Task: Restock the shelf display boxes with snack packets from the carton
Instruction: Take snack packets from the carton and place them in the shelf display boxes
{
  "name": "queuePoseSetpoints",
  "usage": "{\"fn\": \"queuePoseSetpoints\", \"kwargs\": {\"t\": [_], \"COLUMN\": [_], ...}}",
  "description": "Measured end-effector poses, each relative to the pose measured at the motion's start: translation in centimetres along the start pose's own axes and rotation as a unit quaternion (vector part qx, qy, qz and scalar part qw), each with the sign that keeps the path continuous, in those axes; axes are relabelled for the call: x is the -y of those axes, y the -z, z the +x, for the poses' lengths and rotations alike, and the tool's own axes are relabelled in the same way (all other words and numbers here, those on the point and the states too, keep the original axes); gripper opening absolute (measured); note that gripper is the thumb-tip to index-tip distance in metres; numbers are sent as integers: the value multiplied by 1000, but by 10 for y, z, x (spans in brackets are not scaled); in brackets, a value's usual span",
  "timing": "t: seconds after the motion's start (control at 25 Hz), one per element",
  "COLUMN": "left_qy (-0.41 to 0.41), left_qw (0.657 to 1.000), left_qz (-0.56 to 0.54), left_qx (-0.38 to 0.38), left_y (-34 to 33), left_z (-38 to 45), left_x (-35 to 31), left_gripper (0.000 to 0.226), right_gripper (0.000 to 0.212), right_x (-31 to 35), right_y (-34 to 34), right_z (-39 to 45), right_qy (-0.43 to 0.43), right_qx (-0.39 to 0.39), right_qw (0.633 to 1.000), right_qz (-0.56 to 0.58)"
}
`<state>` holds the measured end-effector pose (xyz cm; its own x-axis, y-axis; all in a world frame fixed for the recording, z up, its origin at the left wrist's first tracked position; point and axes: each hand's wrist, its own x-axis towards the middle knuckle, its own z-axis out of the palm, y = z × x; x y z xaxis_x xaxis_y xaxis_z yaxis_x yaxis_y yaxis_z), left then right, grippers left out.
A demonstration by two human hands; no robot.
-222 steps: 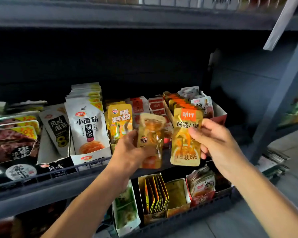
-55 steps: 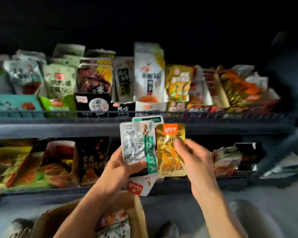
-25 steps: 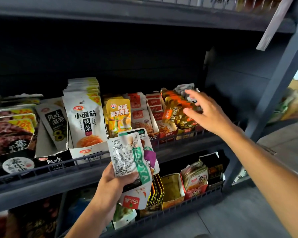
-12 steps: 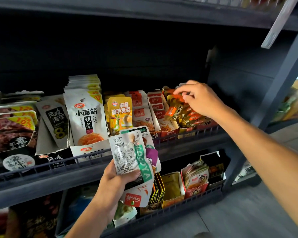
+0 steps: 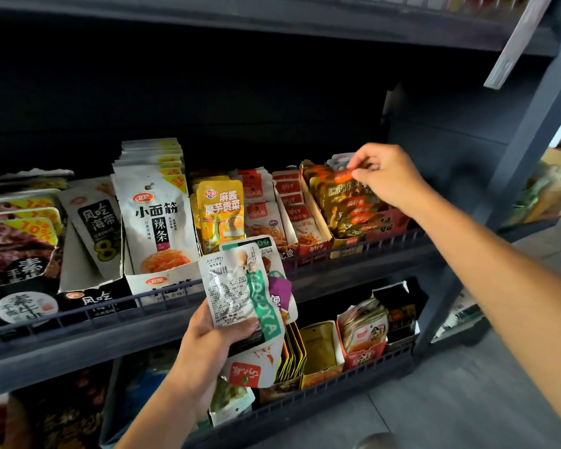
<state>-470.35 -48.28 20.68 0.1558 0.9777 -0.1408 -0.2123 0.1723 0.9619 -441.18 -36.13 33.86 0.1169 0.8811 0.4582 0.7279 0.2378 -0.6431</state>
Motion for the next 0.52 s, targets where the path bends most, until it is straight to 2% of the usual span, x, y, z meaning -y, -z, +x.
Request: {"fn": "queuePoseSetpoints", "kwargs": {"t": [0.08, 0.16, 0.24, 0.32, 0.4, 0.48, 0.52], "left_qy": [1, 3, 2, 1, 2, 4, 5], "left_qw": [1000, 1000, 1000, 1000, 1000, 1000, 1000], "left_qz": [-5, 0, 6, 7, 1, 0, 0], "left_qx": [3, 7, 7, 4, -1, -5, -6], "left_y": [-2, -5, -7, -6, -4, -5, -5], "left_z": [0, -2, -2, -2, -2, -3, -2], "left_x": [1, 2, 2, 2, 2, 3, 4], "left_gripper": [46, 45, 44, 44, 44, 44, 44], "right_gripper": [15, 12, 17, 36, 57, 76, 80], "right_x": [-18, -35, -40, -40, -49, -63, -66], "right_y": [6, 2, -3, -11, -20, -29, -31], "right_z": [-5, -10, -20, -31, -47, -58, -56], "right_qy": [-41, -57, -8, 110, 210, 223, 202], "right_qx": [4, 16, -34, -86, -36, 19, 20], "right_qw": [999, 998, 997, 982, 946, 908, 907], "right_qz": [10, -29, -73, -126, -245, -356, -369]}}
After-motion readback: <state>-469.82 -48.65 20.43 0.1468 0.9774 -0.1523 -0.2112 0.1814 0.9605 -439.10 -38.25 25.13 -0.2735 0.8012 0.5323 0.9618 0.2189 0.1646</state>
